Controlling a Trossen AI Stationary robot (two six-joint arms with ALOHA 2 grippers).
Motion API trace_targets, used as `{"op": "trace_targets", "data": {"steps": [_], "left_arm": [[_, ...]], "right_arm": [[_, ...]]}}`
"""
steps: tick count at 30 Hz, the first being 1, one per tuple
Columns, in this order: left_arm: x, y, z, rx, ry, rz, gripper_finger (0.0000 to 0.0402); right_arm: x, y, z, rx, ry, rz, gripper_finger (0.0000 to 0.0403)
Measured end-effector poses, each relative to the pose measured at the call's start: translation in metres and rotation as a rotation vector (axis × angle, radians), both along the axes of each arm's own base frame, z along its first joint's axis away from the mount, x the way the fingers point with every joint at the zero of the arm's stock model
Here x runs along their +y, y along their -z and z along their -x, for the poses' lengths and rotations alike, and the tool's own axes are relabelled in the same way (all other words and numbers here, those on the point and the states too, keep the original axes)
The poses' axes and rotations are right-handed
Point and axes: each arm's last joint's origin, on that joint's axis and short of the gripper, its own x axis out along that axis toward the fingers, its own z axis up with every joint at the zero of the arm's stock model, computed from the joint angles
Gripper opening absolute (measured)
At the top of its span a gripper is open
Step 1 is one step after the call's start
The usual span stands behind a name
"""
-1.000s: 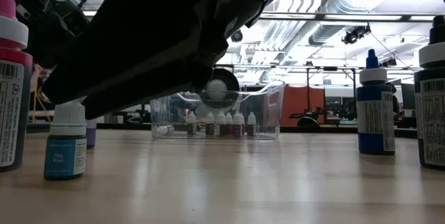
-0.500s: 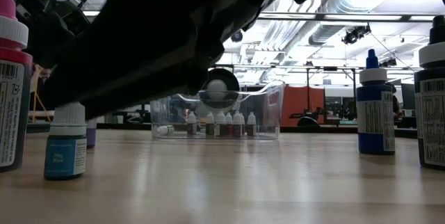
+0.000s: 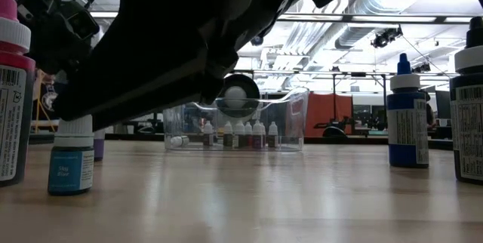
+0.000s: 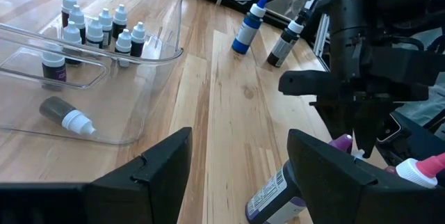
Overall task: Pick & Place food coloring
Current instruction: Put the small blue food coloring bottle into the transparent bin
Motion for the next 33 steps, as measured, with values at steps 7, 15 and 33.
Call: {"op": "trace_targets", "data": {"steps": [7, 15, 33], "left_arm": [[0.0, 0.0001, 0.0, 0.0, 0.0, 0.0, 0.0234], [0.0, 0.0, 0.0, 0.0, 0.0, 0.0, 0.0234], [0.0, 0.0, 0.0, 0.0, 0.0, 0.0, 0.0234]], "right_arm": [[0.0013, 0.0042, 0.0, 0.015, -0.027, -0.02, 0.0121], [0.0014, 0.004, -0.0002, 0.012, -0.027, -0.022, 0.0116], [0.0017, 0.004, -0.0001, 0.013, -0.034, -0.024, 0.0116]]}}
